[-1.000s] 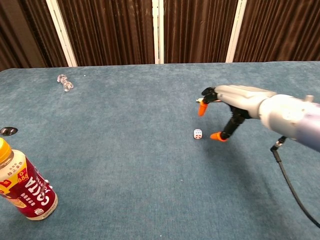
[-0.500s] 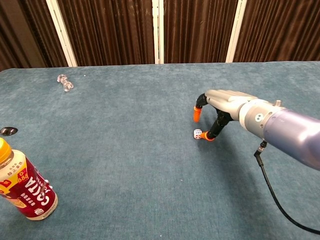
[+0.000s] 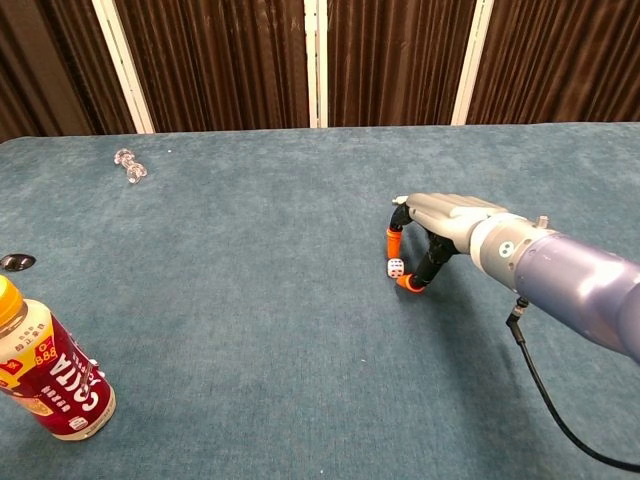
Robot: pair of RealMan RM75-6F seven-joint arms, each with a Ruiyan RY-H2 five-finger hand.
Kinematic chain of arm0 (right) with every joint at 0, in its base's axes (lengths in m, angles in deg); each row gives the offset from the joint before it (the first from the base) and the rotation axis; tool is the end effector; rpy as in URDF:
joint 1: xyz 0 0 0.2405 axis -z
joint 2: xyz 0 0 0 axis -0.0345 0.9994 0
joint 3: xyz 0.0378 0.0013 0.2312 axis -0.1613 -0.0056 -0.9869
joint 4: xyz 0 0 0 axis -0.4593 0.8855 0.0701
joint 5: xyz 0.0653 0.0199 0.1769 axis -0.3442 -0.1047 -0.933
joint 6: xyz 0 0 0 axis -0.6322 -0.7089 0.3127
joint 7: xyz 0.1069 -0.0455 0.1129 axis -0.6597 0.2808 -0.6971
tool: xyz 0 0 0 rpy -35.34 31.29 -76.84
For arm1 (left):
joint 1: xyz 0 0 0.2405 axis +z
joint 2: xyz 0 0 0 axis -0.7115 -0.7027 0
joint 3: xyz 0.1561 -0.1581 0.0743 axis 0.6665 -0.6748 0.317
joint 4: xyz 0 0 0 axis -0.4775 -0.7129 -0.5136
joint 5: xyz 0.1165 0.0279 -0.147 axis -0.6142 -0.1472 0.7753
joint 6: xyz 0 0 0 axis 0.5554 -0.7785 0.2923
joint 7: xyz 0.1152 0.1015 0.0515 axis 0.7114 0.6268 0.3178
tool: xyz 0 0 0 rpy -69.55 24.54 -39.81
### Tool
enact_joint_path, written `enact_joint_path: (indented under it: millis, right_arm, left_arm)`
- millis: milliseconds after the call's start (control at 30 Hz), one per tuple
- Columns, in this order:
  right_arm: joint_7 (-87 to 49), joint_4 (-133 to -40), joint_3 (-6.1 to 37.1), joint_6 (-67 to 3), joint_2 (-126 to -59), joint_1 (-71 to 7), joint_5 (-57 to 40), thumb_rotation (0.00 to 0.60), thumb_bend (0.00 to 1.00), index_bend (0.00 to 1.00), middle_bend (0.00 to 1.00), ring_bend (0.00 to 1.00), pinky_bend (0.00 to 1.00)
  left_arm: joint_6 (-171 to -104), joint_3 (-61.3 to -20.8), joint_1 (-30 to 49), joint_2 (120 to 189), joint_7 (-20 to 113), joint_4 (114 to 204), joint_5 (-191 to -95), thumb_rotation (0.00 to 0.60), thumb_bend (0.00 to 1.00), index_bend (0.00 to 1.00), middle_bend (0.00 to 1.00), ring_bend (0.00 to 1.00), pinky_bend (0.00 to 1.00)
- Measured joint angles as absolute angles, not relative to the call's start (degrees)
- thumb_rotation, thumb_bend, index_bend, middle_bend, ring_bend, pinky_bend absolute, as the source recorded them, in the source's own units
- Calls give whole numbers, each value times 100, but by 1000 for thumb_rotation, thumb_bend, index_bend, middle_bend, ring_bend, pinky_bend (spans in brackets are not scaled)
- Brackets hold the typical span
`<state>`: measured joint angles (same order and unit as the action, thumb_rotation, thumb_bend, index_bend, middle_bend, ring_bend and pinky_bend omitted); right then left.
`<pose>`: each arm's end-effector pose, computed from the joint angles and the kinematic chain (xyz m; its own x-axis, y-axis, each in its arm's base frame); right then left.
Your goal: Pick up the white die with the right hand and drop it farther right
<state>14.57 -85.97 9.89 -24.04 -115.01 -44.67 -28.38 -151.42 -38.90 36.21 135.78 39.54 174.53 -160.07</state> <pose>-0.1184 -0.3502 -0.0689 0.3552 -0.3575 0.8637 -0.9346 -0.1551 0.3202 -0.3031 0.2288 0.1749 0.3261 0.0248 0.9450 0.9424 0.0695 -0.3271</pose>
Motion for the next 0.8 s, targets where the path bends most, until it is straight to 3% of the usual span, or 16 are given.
enact_joint_path:
  millis: [300,567,800]
  right_arm:
    - [1317,-8416,1034,-2404,-11596,-4461,-2705,600,379,597,209,0,0]
    - [1204,-8609,1006,-2571,-11503,-4404,-2499,600,382,604,217,0,0]
    - [1269,-9384,974,-3011,-11017,-4261,-2206,600,382,587,216,0,0]
  left_arm:
    - [-15117,-3885,3606,13581,3934,17446,-16007,600,124,0,0,0,0]
    - [-15116,-3882,3602,13583,3914,17426,-16009,600,124,0,0,0,0]
    - [-15161,-3874,3617,13577,3932,17441,-16033,600,123,0,0,0,0]
